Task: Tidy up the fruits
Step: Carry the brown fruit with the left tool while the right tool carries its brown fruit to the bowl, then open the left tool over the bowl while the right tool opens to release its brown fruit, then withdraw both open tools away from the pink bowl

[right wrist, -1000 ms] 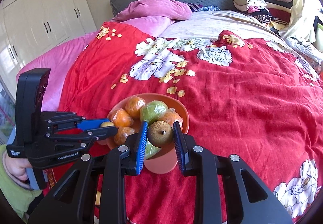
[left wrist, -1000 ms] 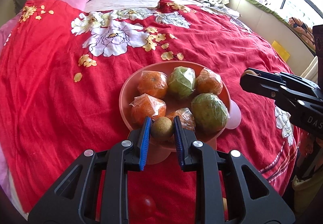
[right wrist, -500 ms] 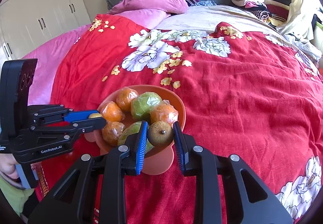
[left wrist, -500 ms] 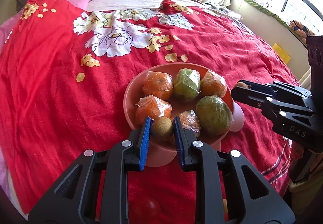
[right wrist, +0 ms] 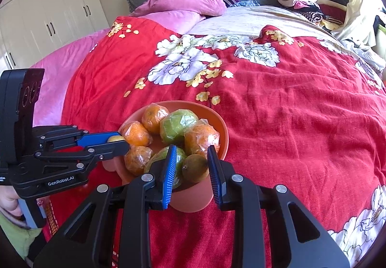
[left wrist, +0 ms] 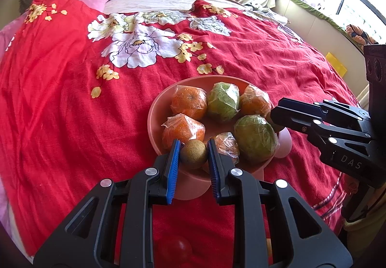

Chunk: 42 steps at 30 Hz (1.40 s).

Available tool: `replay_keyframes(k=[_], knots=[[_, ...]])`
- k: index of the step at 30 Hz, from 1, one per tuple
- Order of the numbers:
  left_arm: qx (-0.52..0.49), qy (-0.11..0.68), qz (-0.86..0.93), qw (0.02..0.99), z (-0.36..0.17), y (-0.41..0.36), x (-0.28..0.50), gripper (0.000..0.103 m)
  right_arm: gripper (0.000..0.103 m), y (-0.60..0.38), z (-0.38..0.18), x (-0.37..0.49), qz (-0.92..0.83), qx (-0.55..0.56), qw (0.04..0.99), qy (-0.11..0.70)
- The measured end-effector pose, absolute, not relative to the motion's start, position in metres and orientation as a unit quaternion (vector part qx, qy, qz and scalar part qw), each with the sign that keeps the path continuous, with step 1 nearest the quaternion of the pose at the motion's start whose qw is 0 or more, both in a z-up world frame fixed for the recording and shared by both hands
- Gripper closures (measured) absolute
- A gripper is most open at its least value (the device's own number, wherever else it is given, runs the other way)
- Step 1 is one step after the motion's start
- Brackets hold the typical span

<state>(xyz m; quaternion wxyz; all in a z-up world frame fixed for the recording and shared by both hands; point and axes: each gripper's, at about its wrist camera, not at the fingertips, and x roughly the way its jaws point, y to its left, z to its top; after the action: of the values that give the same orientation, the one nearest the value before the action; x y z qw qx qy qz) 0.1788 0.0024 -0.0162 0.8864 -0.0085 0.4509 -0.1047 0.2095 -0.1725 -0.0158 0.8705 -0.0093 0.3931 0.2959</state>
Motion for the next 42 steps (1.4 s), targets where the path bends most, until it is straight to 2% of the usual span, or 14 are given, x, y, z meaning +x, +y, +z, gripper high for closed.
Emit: replay_keyframes(k=[2,5,21,29,42], knots=[[-0.008,0.451,-0.105,0.886,-0.016,0.003,0.179,0.087,0.077,-0.174,-0.015,0.208,0.298,-0.008,0.870,0.393],[-0.009,0.451,-0.105,0.887,-0.016,0.002,0.178,0.087,0.068,-0.175,-0.015,0.208,0.295,-0.004,0.871,0.392],[-0.004,0.447,-0.103,0.889,-0.012,0.002,0.177,0.087,0.059,-0.182,-0.007,0.196,0.298,0.000,0.875,0.381],[-0.002,0.440,-0.099,0.893,-0.003,0.002,0.173,0.074,0.052,-0.184,-0.003,0.191,0.298,0.002,0.878,0.375],[-0.003,0.428,-0.092,0.899,0.007,0.004,0.166,0.054,0.031,-0.186,0.005,0.181,0.297,-0.001,0.883,0.364]])
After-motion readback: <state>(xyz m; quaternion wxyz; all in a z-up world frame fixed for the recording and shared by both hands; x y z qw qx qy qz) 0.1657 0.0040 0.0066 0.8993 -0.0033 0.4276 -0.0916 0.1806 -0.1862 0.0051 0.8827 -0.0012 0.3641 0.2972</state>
